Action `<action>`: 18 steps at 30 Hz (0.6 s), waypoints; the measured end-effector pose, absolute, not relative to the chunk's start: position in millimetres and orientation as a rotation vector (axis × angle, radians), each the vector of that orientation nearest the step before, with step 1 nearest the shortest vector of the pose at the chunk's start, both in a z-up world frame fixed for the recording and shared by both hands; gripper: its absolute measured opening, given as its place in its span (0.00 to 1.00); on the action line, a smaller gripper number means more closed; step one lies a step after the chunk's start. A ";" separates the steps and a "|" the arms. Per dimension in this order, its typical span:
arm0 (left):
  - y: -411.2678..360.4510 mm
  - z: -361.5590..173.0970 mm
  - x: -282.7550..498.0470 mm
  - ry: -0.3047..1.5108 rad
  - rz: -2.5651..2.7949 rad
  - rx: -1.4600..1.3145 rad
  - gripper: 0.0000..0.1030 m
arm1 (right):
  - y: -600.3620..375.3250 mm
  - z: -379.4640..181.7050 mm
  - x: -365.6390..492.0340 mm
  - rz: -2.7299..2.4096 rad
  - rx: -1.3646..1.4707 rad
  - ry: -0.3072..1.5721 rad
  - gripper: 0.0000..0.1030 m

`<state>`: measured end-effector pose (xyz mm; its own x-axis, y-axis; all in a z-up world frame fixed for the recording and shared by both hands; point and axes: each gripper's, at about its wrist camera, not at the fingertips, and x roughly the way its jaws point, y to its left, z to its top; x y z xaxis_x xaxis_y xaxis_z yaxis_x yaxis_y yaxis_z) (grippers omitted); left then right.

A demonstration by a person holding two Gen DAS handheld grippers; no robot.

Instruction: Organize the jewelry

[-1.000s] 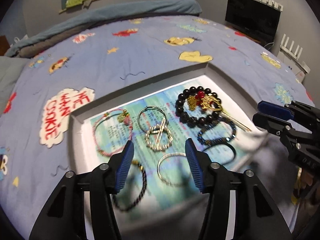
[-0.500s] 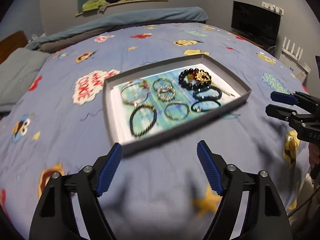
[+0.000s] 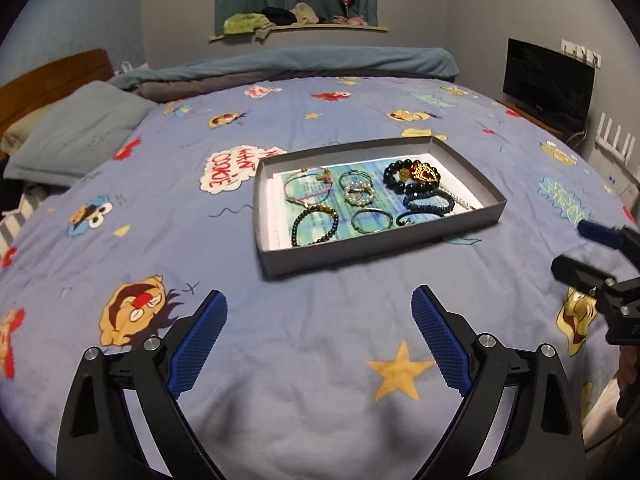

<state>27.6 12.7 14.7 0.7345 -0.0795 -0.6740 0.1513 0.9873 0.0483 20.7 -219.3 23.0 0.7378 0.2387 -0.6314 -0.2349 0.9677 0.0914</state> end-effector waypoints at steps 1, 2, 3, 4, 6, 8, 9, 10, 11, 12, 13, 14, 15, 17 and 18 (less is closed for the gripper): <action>9.9 13.9 28.3 0.738 -0.123 0.112 0.90 | -219.7 24.0 20.0 0.249 0.005 0.686 0.94; 9.0 13.7 27.9 0.737 -0.118 0.116 0.90 | -220.5 25.6 18.4 0.241 0.006 0.677 0.94; 8.9 14.3 27.7 0.732 -0.113 0.116 0.90 | -221.1 27.1 16.9 0.236 0.006 0.668 0.94; 9.0 15.2 26.4 0.724 -0.110 0.112 0.90 | -221.9 28.3 16.4 0.232 0.005 0.664 0.94; 9.2 16.7 24.4 0.712 -0.106 0.106 0.90 | -223.0 30.1 14.7 0.226 0.003 0.655 0.94; 8.9 18.0 22.6 0.706 -0.104 0.107 0.90 | -224.4 31.2 13.9 0.226 0.008 0.653 0.94; 8.6 18.2 22.0 0.705 -0.102 0.109 0.90 | -224.8 31.4 13.5 0.227 0.010 0.652 0.94; 7.9 18.4 21.4 0.704 -0.102 0.111 0.90 | -224.7 31.9 12.7 0.227 0.010 0.651 0.94; 7.9 18.3 21.4 0.705 -0.102 0.111 0.90 | -224.6 31.8 12.5 0.229 0.010 0.652 0.94; 7.8 18.2 21.4 0.704 -0.101 0.111 0.90 | -224.7 31.5 12.3 0.231 0.011 0.653 0.94; 7.8 18.3 21.4 0.706 -0.101 0.110 0.90 | -224.7 31.0 12.6 0.232 0.011 0.654 0.94; 7.8 18.2 21.4 0.706 -0.102 0.109 0.90 | -224.2 30.9 12.5 0.232 0.011 0.656 0.94; 7.5 18.6 20.6 0.707 -0.103 0.109 0.90 | -224.3 30.7 12.7 0.234 0.010 0.657 0.94; 7.5 19.1 19.4 0.707 -0.105 0.109 0.90 | -224.3 30.3 13.0 0.235 0.011 0.659 0.94; 7.4 19.0 19.4 0.707 -0.105 0.110 0.90 | -224.3 30.1 13.0 0.235 0.011 0.660 0.94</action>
